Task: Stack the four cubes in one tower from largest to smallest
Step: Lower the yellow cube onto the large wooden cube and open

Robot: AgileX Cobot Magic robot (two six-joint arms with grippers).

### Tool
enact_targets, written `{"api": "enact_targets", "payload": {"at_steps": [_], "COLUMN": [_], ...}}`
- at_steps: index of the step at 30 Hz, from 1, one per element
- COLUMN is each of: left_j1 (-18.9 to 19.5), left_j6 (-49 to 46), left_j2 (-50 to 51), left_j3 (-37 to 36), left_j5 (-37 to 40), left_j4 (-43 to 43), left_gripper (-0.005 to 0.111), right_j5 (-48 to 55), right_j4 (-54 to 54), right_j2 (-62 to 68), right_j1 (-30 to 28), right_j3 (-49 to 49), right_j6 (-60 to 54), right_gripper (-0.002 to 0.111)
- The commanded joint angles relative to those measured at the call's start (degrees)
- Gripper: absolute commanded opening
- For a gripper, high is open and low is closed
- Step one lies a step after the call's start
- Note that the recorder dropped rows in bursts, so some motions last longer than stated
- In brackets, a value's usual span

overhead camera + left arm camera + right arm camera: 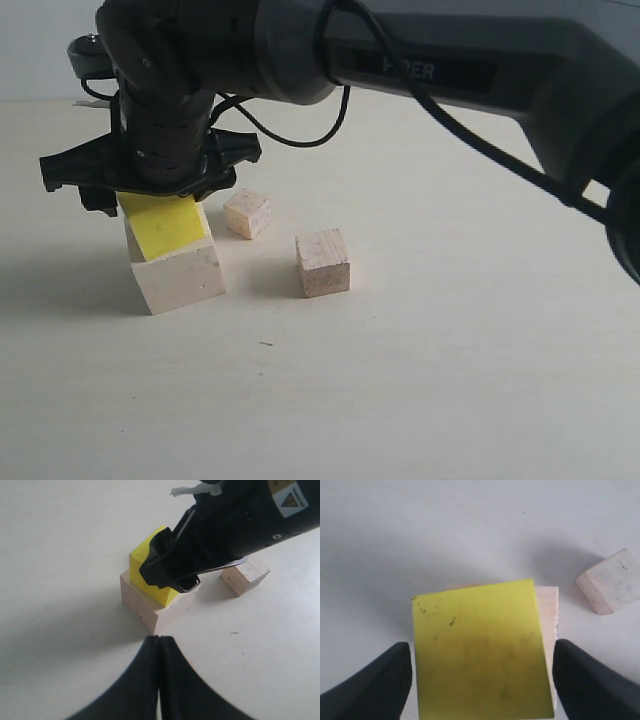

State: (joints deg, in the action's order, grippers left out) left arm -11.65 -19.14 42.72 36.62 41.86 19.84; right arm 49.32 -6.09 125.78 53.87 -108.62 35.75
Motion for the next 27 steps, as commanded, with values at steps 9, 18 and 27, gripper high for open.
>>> {"api": "enact_targets", "payload": {"at_steps": [9,18,27], "left_j1": [-0.36,-0.36,-0.36], "left_j6": [0.07,0.07,0.07], "left_j2": [0.03,0.03,0.03], "left_j3": [-0.11,-0.11,-0.11], "left_j5": [0.07,0.19,0.43], "left_j4": [0.50,0.50,0.50], "left_gripper": [0.000,0.000,0.000], "right_j5": [3.42,3.62,3.15], "right_j4": [0.00,3.59,3.59], "right_j2": [-0.23,-0.34,-0.34], "right_j1": [0.13,0.13,0.13], "right_j3": [-0.41,-0.41,-0.41], "right_j6": [1.95,3.43,7.52], "right_gripper": [0.074,0.074,0.074]}}
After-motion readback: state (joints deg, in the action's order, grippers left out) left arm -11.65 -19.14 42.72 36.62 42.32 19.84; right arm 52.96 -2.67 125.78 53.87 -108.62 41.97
